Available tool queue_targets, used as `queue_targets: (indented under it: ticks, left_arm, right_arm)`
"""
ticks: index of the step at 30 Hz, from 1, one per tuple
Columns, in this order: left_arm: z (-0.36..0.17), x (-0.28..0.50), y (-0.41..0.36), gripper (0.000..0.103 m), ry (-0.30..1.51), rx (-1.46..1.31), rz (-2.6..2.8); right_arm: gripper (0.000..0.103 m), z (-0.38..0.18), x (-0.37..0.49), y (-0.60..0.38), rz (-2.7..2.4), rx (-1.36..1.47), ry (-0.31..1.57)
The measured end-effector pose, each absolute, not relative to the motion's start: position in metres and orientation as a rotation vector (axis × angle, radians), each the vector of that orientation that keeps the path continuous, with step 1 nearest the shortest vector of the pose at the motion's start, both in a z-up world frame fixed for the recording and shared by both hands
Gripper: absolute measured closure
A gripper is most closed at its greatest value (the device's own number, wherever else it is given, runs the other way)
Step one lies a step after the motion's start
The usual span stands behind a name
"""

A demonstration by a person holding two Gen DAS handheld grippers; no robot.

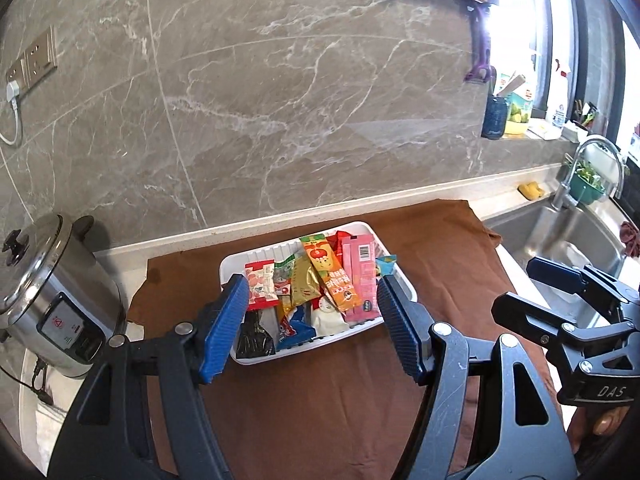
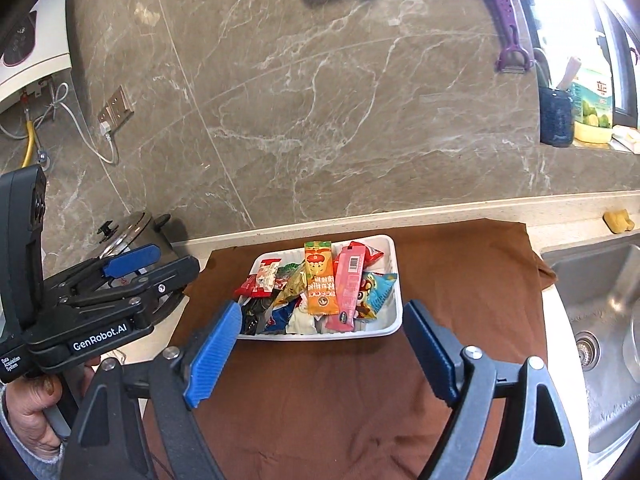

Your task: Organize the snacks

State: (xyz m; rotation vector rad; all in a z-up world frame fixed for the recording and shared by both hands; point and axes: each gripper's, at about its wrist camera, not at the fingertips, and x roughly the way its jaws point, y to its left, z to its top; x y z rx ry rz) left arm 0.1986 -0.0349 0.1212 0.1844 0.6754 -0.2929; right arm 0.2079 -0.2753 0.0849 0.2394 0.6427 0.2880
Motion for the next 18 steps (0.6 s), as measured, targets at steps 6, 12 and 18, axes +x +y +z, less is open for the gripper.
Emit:
queue_targets:
  ticks: [6,12,18]
  left_arm:
    - [0.127,0.184,-0.046,0.038,0.665,0.193,-0.284]
    - [0.133,0.171,-0.059,0.038,0.655,0.202,-0.281]
    - [0.137,0.159,-0.075,0.038,0.646,0.215,-0.281]
  right_arm:
    - [0.018,0.089,0.195,-0.286,0.297,0.248,0.631]
    - [0.018,0.092,0.185,-0.299,0.306,0.255,0.62]
    - [0.017,0.092,0.174,-0.316,0.312,0.266,0.611]
